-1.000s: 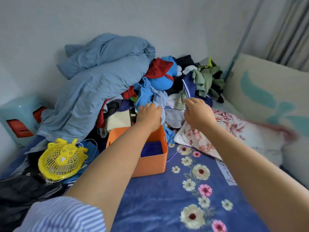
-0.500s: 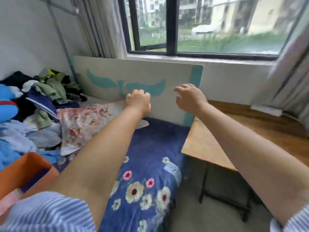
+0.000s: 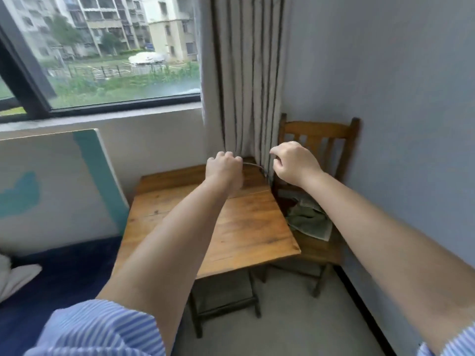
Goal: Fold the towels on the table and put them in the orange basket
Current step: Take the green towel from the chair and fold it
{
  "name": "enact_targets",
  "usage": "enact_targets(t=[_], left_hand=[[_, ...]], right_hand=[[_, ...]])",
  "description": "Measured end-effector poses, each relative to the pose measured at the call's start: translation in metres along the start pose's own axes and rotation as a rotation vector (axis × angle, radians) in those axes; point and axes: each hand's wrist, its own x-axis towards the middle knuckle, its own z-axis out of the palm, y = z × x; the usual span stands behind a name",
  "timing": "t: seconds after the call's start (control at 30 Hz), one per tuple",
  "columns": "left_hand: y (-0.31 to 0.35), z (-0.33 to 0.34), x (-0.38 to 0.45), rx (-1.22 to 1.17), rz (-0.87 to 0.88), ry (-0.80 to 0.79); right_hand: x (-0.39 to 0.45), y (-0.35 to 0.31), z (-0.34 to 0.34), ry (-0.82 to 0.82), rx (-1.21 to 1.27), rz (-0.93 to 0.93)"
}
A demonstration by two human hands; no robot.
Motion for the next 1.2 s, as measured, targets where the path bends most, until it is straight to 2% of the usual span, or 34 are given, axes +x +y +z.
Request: enact_targets(t=[0.17,0.33,0.6,0.9,1.03,1.2], left_hand=[[0.104,0.027,0.077,-0.044,0.124,-0.025],[0.162,0.066,0.134,-0.043,0.192,-0.143],[0.198,0.150,0.235,-0.066,0.220,-0.314],[0.218,0.289,0.346,-0.085,0.220,-0.630],[0.238,0.364,0.356,-0.093,0.235,-0.795],[0.257,0.446,0.354,-0.087,0.180,-0.926]], right_hand=[[0.006,0.133,0.005,-0.012,-0.022,0.150],[0.007,0.220,0.035,-0.036,0.019,0.263],[0.041,0.323,0.109,-0.192,0.008,0.400],[0.101,0.415,0.232,-0.393,-0.024,0.510],[0.095,0.443,0.305,-0.541,-0.013,0.529],[0.083,0.466,0.386,-0.688,-0.009,0.502]])
